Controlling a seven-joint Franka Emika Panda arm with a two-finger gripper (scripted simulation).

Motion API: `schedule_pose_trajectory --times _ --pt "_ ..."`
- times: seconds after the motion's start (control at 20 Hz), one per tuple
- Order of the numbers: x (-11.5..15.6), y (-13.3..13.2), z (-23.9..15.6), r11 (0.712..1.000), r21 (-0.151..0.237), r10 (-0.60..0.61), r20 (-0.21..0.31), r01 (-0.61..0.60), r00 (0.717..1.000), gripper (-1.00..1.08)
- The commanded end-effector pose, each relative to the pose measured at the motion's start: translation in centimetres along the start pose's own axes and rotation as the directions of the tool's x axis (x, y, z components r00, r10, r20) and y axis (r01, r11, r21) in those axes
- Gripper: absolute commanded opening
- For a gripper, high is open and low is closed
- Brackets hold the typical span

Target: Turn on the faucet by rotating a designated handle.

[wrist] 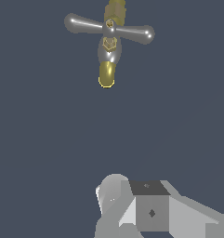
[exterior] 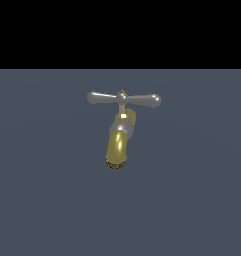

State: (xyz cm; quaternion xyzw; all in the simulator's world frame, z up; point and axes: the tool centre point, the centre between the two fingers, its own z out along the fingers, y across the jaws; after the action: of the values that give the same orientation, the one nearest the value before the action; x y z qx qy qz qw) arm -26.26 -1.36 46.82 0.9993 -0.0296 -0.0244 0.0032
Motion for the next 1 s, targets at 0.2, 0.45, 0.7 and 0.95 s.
schedule_pose_trajectory --times 0.2,0.45,0.7,0.95 --pt "1.5 -0.4 0.2 0.998 0.032 0.049 0.007 -0.05 0.999 -1.0" --pt "3.7 -1.0 0.6 0.99 0.071 0.12 0.022 -0.121 0.993 -1.0" --pt "6.6 -1.9 1.4 0.967 0.114 0.223 0.052 -0.227 0.973 -1.0" --pt "10.0 -2.9 2.6 0.925 0.144 0.34 0.094 -0.351 0.936 -1.0"
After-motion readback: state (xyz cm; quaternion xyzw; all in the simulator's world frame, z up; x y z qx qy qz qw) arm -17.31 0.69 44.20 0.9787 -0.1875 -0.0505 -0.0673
